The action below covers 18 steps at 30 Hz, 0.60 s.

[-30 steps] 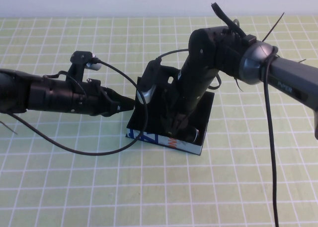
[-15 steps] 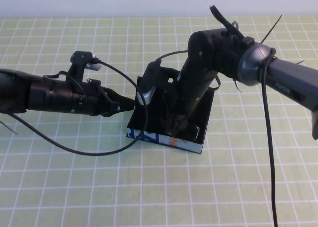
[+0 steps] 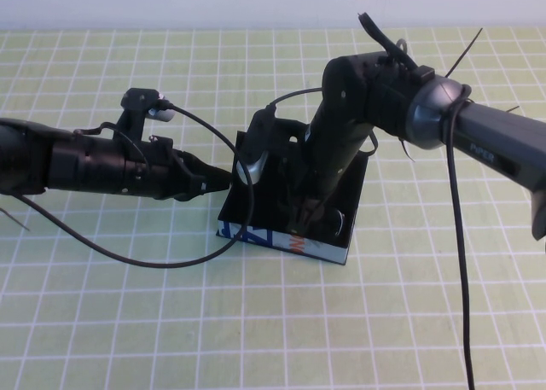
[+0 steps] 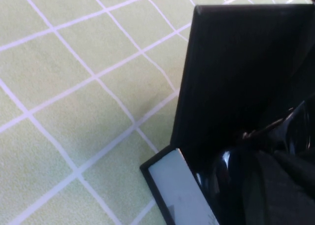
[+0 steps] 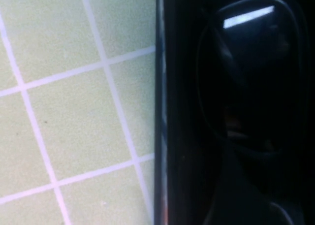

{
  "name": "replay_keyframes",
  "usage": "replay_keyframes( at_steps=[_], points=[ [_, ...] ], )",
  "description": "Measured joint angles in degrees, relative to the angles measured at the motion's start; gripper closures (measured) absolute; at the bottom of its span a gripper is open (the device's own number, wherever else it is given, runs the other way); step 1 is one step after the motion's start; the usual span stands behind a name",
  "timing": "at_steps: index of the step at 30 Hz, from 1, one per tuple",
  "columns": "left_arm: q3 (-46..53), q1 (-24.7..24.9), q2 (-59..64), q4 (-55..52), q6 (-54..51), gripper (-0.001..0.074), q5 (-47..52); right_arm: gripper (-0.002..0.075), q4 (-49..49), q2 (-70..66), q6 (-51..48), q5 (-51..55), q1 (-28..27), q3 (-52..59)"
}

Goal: Take glasses out of glasses case
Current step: Pick up the glasses from the glasses case

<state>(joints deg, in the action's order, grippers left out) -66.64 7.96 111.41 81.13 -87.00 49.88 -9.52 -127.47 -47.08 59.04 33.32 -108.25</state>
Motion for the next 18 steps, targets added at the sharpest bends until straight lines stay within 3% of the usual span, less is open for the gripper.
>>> replay_keyframes(
  at_steps=[7,14,18],
  points=[
    [0.00,0.00,0.00,0.00,0.00,0.0739,0.00,0.0494,0.46,-0.13,0.00,0.00,0.00,-0.13],
    [0.00,0.00,0.00,-0.03,0.00,0.0739,0.00,0.0673,-0.09,-0.25,0.00,0.91,0.00,-0.37],
    [0.00,0.00,0.00,-0.03,0.00,0.0739,0.00,0.0704,-0.37,-0.03,0.48,2.57,0.00,-1.18]
  ],
)
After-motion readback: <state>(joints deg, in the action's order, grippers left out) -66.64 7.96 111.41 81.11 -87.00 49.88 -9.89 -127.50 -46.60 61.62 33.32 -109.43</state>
